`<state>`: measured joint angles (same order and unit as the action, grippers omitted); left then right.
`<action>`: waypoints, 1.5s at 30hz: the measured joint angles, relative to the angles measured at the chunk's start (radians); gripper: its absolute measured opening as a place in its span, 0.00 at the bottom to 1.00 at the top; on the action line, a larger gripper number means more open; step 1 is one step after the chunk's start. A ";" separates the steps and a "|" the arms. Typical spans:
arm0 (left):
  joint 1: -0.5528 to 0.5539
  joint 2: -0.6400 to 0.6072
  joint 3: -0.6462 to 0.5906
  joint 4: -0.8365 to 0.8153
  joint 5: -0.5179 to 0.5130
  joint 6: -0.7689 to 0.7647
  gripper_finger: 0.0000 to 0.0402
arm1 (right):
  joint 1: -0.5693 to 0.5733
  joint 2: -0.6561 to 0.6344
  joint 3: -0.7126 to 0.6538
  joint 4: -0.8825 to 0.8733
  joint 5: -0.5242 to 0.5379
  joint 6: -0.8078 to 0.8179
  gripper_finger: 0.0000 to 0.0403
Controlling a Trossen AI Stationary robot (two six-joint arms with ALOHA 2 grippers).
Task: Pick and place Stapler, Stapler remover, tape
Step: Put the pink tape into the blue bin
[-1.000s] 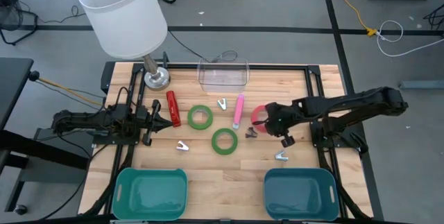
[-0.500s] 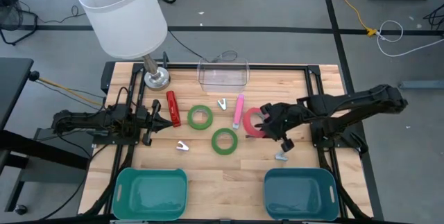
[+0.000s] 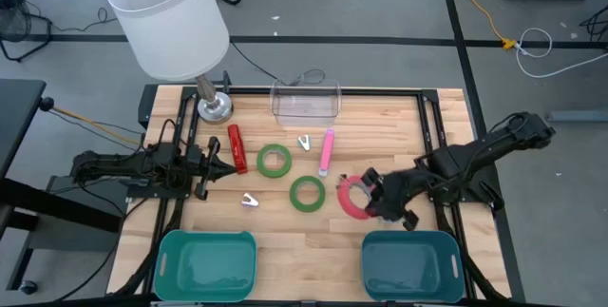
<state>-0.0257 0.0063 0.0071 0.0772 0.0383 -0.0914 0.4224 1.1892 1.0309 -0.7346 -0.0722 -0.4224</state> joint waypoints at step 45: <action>0.000 0.000 0.000 0.000 0.000 0.000 0.01 | 0.675 0.326 0.000 0.106 0.004 0.100 0.25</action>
<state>-0.0255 0.0063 0.0069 0.0772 0.0383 -0.0915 1.0969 1.5149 1.0306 -0.6284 -0.0685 -0.3222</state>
